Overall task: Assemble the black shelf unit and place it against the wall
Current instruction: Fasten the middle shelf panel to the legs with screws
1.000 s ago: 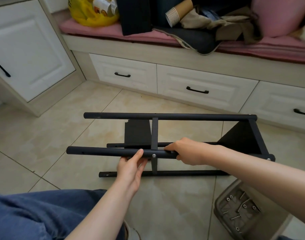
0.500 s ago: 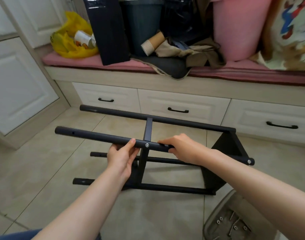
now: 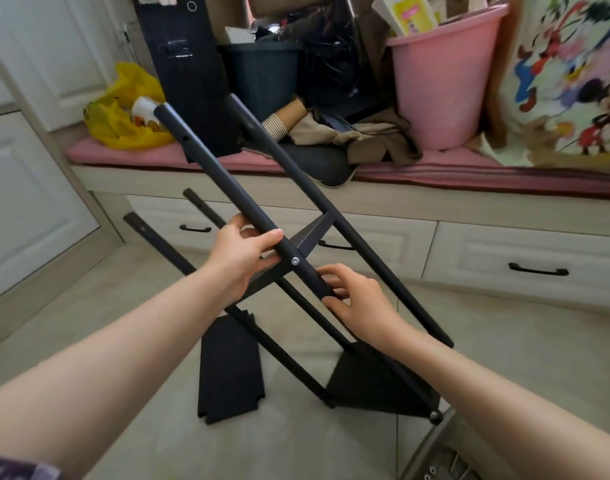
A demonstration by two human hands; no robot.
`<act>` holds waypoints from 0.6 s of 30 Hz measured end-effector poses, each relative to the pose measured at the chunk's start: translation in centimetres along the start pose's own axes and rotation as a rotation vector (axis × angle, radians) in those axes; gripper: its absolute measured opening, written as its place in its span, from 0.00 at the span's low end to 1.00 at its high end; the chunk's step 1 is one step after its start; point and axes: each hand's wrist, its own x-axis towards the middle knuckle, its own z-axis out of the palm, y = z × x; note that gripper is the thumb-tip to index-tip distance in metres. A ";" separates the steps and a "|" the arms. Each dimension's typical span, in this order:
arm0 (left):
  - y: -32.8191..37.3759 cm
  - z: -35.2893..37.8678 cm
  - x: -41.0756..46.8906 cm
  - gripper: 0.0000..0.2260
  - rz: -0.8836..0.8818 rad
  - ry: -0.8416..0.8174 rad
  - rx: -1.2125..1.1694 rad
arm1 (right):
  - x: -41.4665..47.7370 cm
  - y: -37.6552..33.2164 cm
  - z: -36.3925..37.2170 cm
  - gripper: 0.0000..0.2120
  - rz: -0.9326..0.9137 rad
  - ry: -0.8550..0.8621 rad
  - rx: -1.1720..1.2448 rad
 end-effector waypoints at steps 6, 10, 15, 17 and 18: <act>1.6 -1.1 -2.0 0.18 0.014 -0.134 0.189 | -0.1 -1.5 -0.8 0.13 0.001 -0.179 -0.097; 2.2 -1.9 -3.8 0.15 0.020 -0.218 0.271 | 0.0 -3.3 -3.0 0.07 -0.063 -0.083 -0.190; 2.2 -2.9 -6.0 0.20 0.038 -0.290 0.375 | -0.6 -3.8 -6.1 0.04 -0.046 0.183 -0.247; 2.3 -3.5 -6.6 0.20 0.051 -0.319 0.420 | -1.3 -3.9 -7.4 0.05 -0.020 0.251 -0.264; 2.3 -3.8 -6.8 0.20 0.056 -0.323 0.433 | -1.7 -4.1 -7.9 0.07 0.011 0.258 -0.249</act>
